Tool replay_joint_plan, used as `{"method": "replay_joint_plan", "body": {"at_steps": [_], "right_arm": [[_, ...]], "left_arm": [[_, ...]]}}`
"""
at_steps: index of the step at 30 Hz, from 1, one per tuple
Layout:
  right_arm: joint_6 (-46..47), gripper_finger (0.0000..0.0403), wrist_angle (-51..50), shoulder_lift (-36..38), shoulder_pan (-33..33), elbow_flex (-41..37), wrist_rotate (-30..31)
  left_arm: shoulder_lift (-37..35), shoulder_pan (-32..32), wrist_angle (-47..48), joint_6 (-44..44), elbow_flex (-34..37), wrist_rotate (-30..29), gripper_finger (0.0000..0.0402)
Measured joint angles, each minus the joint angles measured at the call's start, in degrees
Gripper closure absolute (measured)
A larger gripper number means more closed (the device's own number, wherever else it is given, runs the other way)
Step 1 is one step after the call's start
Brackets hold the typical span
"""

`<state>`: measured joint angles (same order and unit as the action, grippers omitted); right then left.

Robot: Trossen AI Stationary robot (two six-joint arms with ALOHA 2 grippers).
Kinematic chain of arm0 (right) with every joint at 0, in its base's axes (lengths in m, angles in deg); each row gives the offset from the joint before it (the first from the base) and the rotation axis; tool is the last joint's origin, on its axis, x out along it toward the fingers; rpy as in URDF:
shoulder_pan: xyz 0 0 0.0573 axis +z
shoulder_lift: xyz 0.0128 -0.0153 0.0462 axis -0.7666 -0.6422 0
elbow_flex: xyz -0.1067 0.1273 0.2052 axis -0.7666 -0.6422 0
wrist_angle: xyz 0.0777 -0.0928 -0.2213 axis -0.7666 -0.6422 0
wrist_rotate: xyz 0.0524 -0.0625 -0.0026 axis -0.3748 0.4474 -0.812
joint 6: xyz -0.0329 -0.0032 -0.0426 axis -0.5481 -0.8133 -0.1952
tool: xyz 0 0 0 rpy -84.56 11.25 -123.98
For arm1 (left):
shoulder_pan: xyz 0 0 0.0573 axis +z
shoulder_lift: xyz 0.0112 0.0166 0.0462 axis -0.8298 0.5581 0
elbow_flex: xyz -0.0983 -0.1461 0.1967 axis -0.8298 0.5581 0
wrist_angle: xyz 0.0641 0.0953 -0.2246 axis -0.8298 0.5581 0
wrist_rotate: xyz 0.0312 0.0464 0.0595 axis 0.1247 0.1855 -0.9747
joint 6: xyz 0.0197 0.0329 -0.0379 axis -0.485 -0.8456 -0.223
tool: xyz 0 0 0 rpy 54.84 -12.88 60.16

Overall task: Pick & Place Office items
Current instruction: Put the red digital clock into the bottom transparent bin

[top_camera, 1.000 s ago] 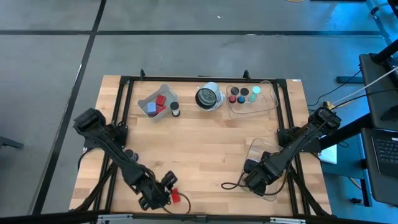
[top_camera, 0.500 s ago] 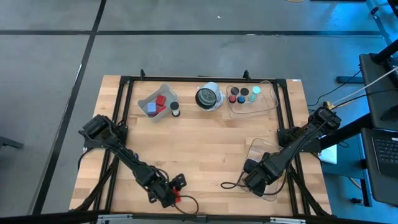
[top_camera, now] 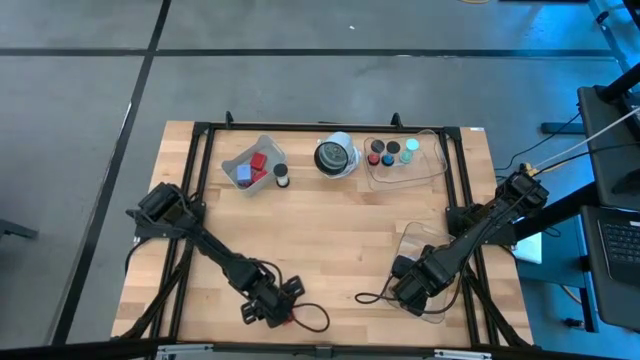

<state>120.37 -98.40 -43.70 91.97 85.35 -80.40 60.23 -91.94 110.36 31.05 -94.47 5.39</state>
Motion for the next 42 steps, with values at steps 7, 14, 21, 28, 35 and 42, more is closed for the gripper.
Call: {"method": "replay_joint_plan", "body": {"at_steps": [7,14,21,28,35,42], "right_arm": [[-0.2,0.0120,0.1,0.0,0.0,0.0,0.1],[-0.3,0.0120,0.1,0.0,0.0,0.0,0.5],[-0.3,0.0120,0.6,0.0,0.0,0.0,0.5],[-0.3,0.0120,0.6,0.0,0.0,0.0,0.5],[1.2,0.0120,0.5,0.0,0.0,0.3,-0.2],[2.1,0.0120,-1.3,-0.1,-0.1,7.7,1.9]], "left_arm": [[0.0,0.2,0.0,-0.1,0.0,-0.1,0.0166],[1.1,0.4,-0.1,2.5,0.0,0.2,0.0166],[2.6,0.8,0.0,3.6,-0.2,1.4,0.0173],[0.8,0.7,0.9,9.8,0.1,-0.9,0.0224],[-3.3,0.6,2.9,15.4,0.1,-6.6,0.0247],[-10.6,0.7,3.1,20.3,0.1,-23.4,0.0241]]}}
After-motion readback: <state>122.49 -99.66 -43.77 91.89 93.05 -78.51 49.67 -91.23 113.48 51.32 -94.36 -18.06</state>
